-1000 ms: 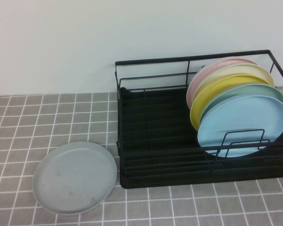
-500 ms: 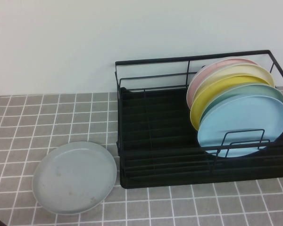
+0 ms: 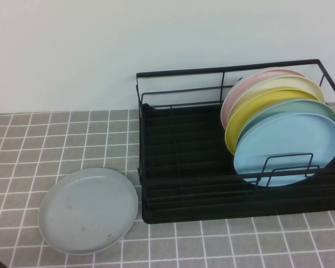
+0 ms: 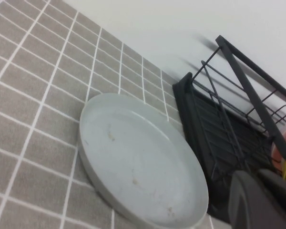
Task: Place plate on rack
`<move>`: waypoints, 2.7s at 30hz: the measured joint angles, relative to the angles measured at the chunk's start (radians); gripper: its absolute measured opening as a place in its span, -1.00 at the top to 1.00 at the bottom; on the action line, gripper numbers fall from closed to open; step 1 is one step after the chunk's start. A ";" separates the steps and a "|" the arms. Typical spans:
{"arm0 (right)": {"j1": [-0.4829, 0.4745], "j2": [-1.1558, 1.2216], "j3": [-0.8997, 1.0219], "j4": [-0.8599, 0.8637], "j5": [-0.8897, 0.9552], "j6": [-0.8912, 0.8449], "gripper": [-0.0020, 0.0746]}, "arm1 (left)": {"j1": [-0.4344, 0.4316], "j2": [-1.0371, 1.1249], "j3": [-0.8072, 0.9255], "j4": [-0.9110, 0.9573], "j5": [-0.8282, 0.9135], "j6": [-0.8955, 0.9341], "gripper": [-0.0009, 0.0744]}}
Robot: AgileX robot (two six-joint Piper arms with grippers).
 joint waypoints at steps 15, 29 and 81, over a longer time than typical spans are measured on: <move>0.000 0.225 -0.141 0.364 0.199 -0.056 0.95 | 0.000 0.000 0.000 -0.422 -0.268 0.004 0.98; 0.000 0.227 -0.141 0.410 0.148 -0.093 0.95 | 0.000 0.165 -0.346 -0.219 -0.116 0.527 0.98; 0.002 0.851 -0.343 0.803 0.542 -0.545 0.95 | 0.319 1.551 -0.864 -0.165 0.433 0.785 0.17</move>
